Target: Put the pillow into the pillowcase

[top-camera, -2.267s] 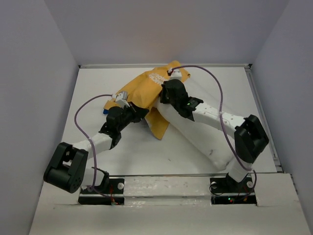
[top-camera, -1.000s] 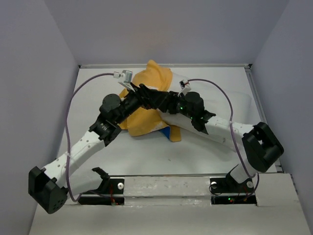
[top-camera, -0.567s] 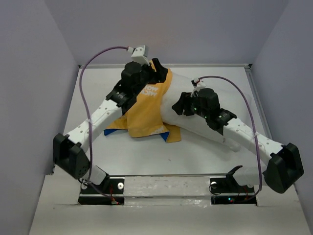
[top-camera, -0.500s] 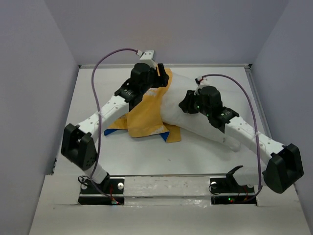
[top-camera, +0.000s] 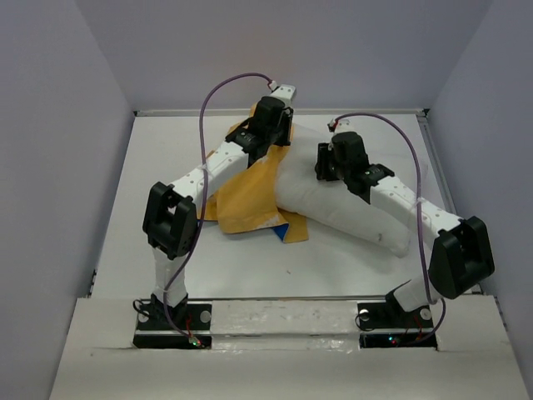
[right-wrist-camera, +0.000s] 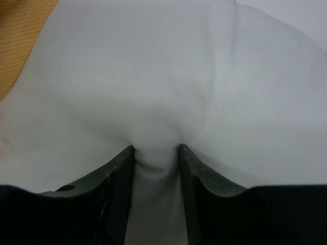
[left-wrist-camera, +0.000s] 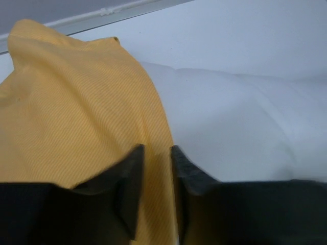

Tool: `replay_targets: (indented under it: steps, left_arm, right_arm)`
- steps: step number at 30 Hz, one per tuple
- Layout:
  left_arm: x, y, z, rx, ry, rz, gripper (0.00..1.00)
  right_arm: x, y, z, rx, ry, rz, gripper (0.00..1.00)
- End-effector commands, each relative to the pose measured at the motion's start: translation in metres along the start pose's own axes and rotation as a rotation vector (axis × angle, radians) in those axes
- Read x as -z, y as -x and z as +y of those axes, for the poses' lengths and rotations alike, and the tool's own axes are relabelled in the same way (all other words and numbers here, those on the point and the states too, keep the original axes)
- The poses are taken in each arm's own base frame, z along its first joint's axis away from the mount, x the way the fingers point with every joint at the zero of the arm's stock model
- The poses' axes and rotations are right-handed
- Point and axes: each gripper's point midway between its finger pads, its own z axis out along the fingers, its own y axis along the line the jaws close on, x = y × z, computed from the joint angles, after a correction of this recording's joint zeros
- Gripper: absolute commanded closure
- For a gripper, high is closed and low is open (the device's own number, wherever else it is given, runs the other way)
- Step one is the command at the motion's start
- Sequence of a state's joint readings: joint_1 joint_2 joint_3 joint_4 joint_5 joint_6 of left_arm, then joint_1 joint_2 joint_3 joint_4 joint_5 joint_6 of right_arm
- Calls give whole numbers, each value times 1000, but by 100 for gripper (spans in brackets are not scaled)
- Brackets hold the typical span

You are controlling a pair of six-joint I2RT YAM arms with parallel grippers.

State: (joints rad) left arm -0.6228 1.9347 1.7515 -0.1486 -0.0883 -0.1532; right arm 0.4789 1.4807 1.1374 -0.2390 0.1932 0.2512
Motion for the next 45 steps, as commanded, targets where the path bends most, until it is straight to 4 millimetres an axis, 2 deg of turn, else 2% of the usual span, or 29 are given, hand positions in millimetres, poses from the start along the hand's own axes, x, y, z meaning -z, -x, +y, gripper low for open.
replay_targets:
  steps: [1, 2, 3, 5, 7, 8, 9, 10, 11, 13, 15, 18, 20, 25, 29, 30, 32, 34, 36, 38, 39, 40, 41, 42, 43, 44, 45]
  left_arm:
    - [4, 16, -9, -19, -31, -35, 77]
    - [3, 18, -12, -17, -40, -39, 82]
    - [2, 17, -12, -14, -40, -39, 90]
    - [-1, 14, -10, -19, -35, -31, 95]
    - [-1, 13, -10, -19, -31, -25, 96]
    - [-2, 12, -9, -17, -27, -23, 95]
    - [-1, 11, -9, -19, -29, -19, 88]
    - [1, 12, -10, -19, -35, -18, 77]
    - [2, 9, -10, -35, -39, -4, 57]
    - [5, 11, -10, -54, -38, 7, 47]
    - [6, 6, -5, -81, -23, 30, 45]
    - [10, 3, -1, -84, -4, 32, 45]
    - [9, -5, 1, -82, -1, 44, 45]
    - [5, -8, 12, -81, 58, 27, 44]
    - [0, -12, 11, -104, 58, 47, 49]
    - [-4, -18, 12, -112, 59, 69, 53]
    - [-6, -16, 10, -120, 53, 73, 60]
    - [-8, -18, 13, -125, 68, 81, 77]
    - [-6, -12, 14, -115, 81, 63, 89]
    - [-2, -1, 12, -95, 75, 27, 94]
    - [-2, -3, 12, -96, 76, 31, 96]
    - [3, 6, 10, -81, 72, 0, 100]
    - [5, 6, 11, -73, 72, -7, 100]
    - [11, 19, 9, -61, 65, -51, 100]
    - [13, 17, 10, -49, 69, -56, 100]
    - [18, 26, 9, -38, 64, -89, 100]
    - [20, 25, 9, -24, 63, -91, 100]
  right_arm:
    - [-4, -20, 19, 33, 104, 71, 82]
    - [-6, -22, 19, 30, 104, 70, 92]
    - [-4, -27, 28, 32, 142, 78, 100]
    - [1, -35, 43, 33, 194, 78, 100]
    - [13, -38, 58, 24, 256, 63, 100]
    - [13, -36, 59, 18, 259, 55, 100]
    - [25, -39, 70, 19, 313, 55, 100]
    - [31, -38, 74, 6, 337, 47, 100]
    - [46, -39, 84, 9, 385, 39, 100]
    - [58, -35, 89, -4, 411, 22, 100]
    - [74, -28, 91, -24, 441, -3, 100]
    - [85, -28, 92, -36, 439, 8, 100]
    - [95, -31, 99, -38, 470, 11, 100]
    - [98, -33, 101, -35, 473, 18, 100]
    - [102, -28, 100, -30, 473, 1, 100]
    - [102, -27, 99, -27, 469, -4, 100]
    - [101, -24, 97, -17, 454, -15, 100]
    - [100, -18, 96, -7, 439, -26, 100]
    - [101, -13, 98, -2, 444, -34, 100]
    - [100, -10, 97, 14, 434, -32, 82]
    - [100, -8, 97, 23, 434, -34, 72]
    - [98, -3, 92, 25, 395, -49, 65]
    - [101, 7, 91, 39, 385, -73, 51]
    - [100, 17, 86, 43, 350, -103, 44]
    - [104, 33, 85, 54, 349, -141, 34]
    - [101, 36, 91, 72, 368, -138, 32]
    - [98, 43, 90, 87, 368, -146, 26]
